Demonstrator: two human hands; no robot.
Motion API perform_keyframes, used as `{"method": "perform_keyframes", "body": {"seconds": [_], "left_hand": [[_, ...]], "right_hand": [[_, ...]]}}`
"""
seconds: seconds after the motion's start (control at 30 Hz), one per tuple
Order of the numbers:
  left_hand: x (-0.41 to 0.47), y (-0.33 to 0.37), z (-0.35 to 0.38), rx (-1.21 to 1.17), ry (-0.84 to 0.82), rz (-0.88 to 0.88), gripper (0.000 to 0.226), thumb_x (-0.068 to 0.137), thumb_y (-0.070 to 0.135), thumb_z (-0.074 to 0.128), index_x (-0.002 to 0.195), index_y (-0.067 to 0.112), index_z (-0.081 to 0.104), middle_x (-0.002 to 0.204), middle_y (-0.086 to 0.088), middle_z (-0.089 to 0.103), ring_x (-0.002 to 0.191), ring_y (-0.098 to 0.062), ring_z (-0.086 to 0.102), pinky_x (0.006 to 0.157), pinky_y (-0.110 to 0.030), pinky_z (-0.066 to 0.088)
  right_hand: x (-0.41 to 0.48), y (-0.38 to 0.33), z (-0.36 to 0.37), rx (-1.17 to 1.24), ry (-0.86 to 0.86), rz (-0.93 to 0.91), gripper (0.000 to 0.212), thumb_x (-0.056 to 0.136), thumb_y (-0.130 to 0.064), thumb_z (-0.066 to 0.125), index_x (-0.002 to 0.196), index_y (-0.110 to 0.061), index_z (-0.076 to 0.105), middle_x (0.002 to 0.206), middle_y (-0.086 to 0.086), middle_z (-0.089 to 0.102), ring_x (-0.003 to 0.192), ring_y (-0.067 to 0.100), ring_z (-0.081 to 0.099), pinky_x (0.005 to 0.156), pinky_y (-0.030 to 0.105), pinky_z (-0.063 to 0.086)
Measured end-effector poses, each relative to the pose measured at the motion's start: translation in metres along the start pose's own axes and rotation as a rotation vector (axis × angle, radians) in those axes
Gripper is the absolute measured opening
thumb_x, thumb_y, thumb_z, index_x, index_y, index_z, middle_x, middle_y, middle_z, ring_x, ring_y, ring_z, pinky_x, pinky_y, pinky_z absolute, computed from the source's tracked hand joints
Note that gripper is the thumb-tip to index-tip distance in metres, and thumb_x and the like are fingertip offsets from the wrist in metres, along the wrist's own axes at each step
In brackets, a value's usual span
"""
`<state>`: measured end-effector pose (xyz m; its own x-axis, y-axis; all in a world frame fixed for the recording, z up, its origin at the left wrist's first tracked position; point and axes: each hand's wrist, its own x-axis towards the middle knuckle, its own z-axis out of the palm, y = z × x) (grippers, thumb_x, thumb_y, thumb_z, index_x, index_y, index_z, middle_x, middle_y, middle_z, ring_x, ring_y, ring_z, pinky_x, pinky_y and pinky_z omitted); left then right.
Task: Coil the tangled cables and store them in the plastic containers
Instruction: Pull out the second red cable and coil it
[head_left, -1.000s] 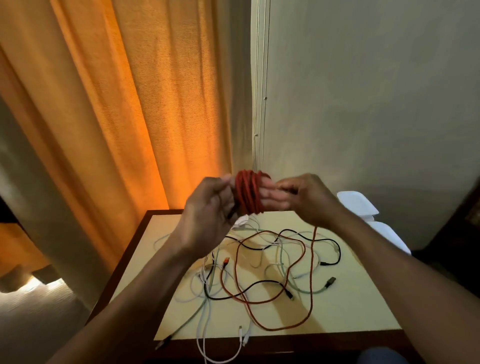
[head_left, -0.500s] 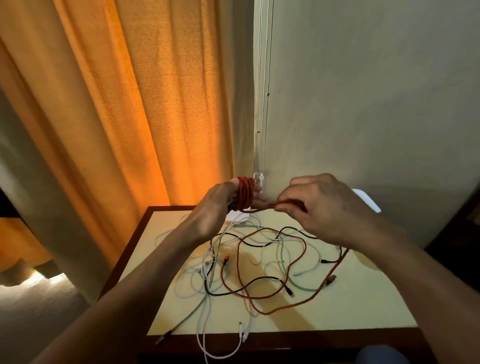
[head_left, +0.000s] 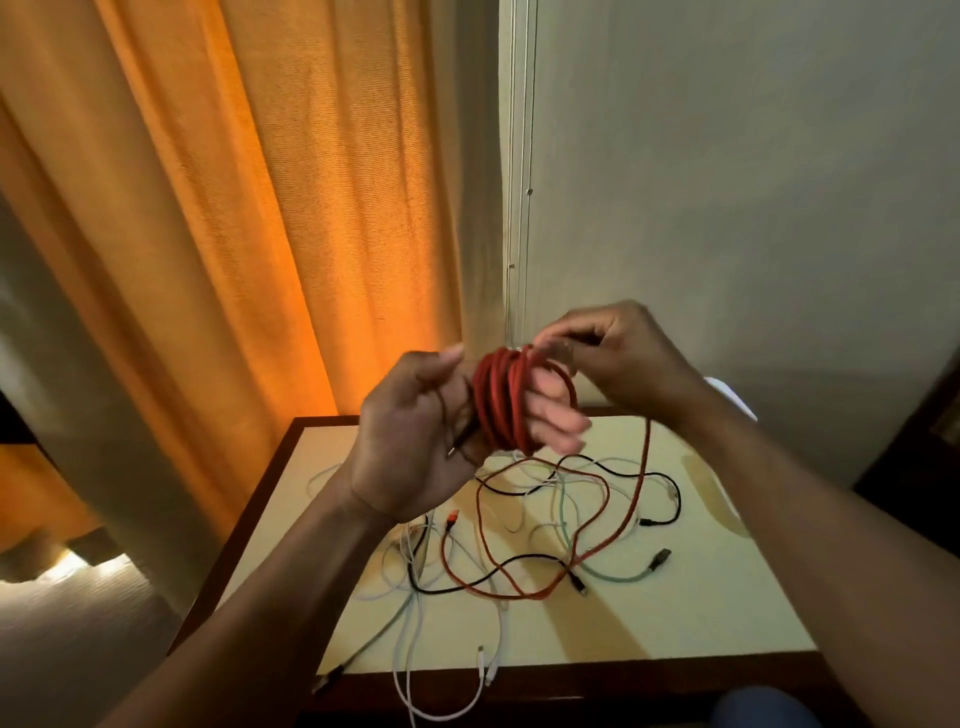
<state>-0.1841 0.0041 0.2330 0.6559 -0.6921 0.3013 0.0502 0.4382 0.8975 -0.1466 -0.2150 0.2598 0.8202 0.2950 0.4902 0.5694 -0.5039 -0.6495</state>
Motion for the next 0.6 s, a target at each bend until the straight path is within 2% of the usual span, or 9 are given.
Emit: {"method": "perform_keyframes", "body": {"seconds": [0.03,0.07,0.13,0.2,0.27,0.33,0.43,0.5,0.6], "left_hand": [[0.002,0.001,-0.002,-0.089,-0.010,0.061,0.063,0.094,0.044,0.046,0.126,-0.007,0.064,0.120,-0.029,0.068,0.112,-0.038,0.066,0.107,-0.042,0.046],[0.004,0.003,-0.003,-0.159,-0.007,0.120,0.062,0.094,0.041,0.047,0.129,-0.007,0.063,0.124,-0.027,0.068,0.117,-0.036,0.066,0.109,-0.039,0.047],[0.008,0.006,0.000,-0.224,0.061,0.242,0.061,0.096,0.036,0.040,0.132,-0.007,0.061,0.133,-0.027,0.063,0.127,-0.035,0.062,0.115,-0.038,0.043],[0.013,0.008,-0.003,-0.196,0.163,0.332,0.062,0.101,0.034,0.028,0.137,-0.009,0.054,0.140,-0.029,0.058,0.134,-0.036,0.057,0.120,-0.039,0.037],[0.018,0.007,-0.013,-0.083,0.282,0.368,0.061,0.106,0.032,0.019,0.141,-0.008,0.047,0.143,-0.027,0.057,0.137,-0.034,0.054,0.123,-0.040,0.032],[0.021,0.004,-0.020,0.091,0.388,0.314,0.059,0.108,0.029,0.015,0.141,-0.007,0.048,0.140,-0.023,0.061,0.135,-0.031,0.056,0.120,-0.038,0.035],[0.022,-0.009,-0.033,0.332,0.497,0.186,0.057,0.110,0.026,0.012,0.139,-0.005,0.050,0.134,-0.019,0.066,0.129,-0.025,0.062,0.105,-0.030,0.048],[0.020,-0.017,-0.043,0.505,0.523,0.114,0.057,0.110,0.031,0.013,0.135,0.003,0.057,0.130,-0.011,0.071,0.126,-0.021,0.064,0.108,-0.035,0.046],[0.013,-0.026,-0.054,0.632,0.476,-0.107,0.064,0.109,0.044,0.014,0.127,0.010,0.065,0.121,-0.007,0.075,0.120,-0.019,0.067,0.109,-0.040,0.044]], "right_hand": [[-0.004,0.005,0.011,0.043,0.001,0.030,0.017,0.092,-0.024,0.072,0.088,-0.039,0.077,0.085,-0.011,0.076,0.080,0.010,0.072,0.075,0.036,0.059],[-0.009,0.009,0.021,0.065,0.007,0.045,0.018,0.090,-0.027,0.071,0.082,-0.042,0.077,0.081,-0.013,0.075,0.076,0.009,0.070,0.074,0.033,0.059],[-0.021,0.010,0.037,0.006,0.015,0.023,0.023,0.093,-0.025,0.070,0.075,-0.038,0.075,0.066,-0.025,0.066,0.063,-0.004,0.059,0.062,0.016,0.046],[-0.034,0.011,0.049,-0.029,-0.006,0.019,0.016,0.098,-0.018,0.067,0.088,-0.021,0.079,0.062,-0.033,0.061,0.064,-0.008,0.059,0.062,0.008,0.039],[-0.043,0.007,0.055,-0.064,-0.007,-0.002,0.015,0.099,-0.018,0.066,0.101,-0.014,0.080,0.074,-0.032,0.065,0.074,-0.010,0.062,0.066,0.006,0.040],[-0.048,0.002,0.055,-0.180,-0.030,-0.057,0.018,0.101,-0.025,0.064,0.109,-0.017,0.078,0.089,-0.020,0.070,0.077,-0.004,0.062,0.067,0.011,0.042],[-0.057,-0.006,0.049,-0.418,-0.067,-0.157,0.023,0.102,-0.031,0.057,0.109,-0.019,0.075,0.088,-0.006,0.069,0.073,0.010,0.057,0.063,0.029,0.046],[-0.062,-0.013,0.043,-0.498,-0.066,-0.212,0.022,0.099,-0.032,0.056,0.104,-0.020,0.074,0.083,-0.007,0.063,0.070,0.014,0.055,0.059,0.031,0.046],[-0.057,-0.021,0.024,-0.593,-0.053,-0.259,0.018,0.099,-0.032,0.061,0.098,-0.020,0.075,0.080,-0.012,0.055,0.067,0.010,0.049,0.059,0.028,0.042]]}}
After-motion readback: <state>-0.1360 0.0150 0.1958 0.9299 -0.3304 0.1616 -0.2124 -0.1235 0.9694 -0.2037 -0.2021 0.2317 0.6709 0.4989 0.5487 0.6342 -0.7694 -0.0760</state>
